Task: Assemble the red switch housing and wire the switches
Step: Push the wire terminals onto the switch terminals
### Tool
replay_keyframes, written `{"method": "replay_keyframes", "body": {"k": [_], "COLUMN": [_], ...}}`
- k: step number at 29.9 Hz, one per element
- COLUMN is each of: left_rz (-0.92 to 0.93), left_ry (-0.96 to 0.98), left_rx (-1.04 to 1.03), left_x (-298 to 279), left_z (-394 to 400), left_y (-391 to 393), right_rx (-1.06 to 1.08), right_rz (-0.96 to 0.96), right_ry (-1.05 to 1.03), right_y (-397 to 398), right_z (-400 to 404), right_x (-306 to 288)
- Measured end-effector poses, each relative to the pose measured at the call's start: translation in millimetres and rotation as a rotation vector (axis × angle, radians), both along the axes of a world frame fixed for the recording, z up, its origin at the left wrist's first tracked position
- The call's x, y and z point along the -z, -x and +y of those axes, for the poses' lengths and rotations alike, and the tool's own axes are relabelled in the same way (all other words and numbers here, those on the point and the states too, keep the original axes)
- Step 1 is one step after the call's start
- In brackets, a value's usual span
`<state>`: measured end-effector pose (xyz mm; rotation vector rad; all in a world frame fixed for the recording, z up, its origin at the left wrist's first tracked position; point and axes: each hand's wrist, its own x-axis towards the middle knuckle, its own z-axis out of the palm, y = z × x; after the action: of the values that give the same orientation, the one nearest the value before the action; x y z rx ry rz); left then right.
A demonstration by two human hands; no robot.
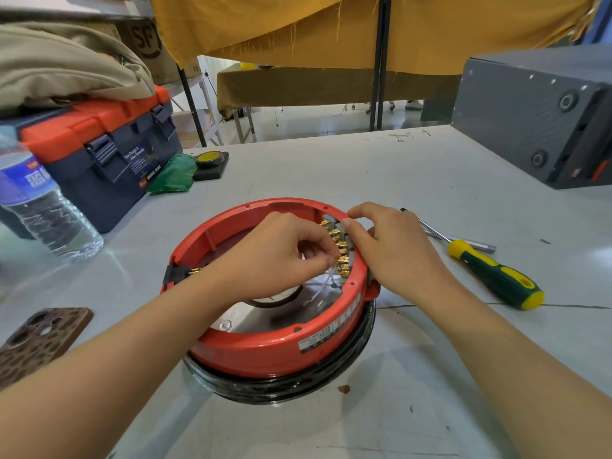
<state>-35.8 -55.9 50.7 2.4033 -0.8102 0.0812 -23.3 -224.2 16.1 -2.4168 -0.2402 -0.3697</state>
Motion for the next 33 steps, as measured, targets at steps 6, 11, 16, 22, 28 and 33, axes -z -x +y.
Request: {"method": "replay_keyframes", "body": {"k": [6,11,16,22,28,33], "left_rz": [0.057,0.152,0.172,0.156,0.163,0.242], "left_ry": [0.001,0.037,0.045,0.027,0.049,0.136], "left_rx": [-0.010,-0.017,-0.013,-0.002,0.001,-0.017], "left_x": [2.6,2.1,2.2,1.7,3.9,3.6], "left_z": [2.4,2.2,0.8,-1.9,-0.6,2.3], "left_y": [-4.0,-8.8,-10.7,-10.1,-10.1,-12.9], "right_rx": [-0.020,0.004,0.023,0.017,0.006,-0.026], "right_rz": [0.021,0.018,0.011,0.010,0.017,0.054], "right_ry": [-0.036,-0.027,0.009,-0.011,-0.020,-0.097], "right_y": [-1.1,-0.7,-1.3,-0.9,-1.1,-3.8], "right_z": [-0.8,0.3,1.4,2.6,2.8,-1.2], "right_x": [-1.2,0.4,2.6,3.1,1.9,0.3]}}
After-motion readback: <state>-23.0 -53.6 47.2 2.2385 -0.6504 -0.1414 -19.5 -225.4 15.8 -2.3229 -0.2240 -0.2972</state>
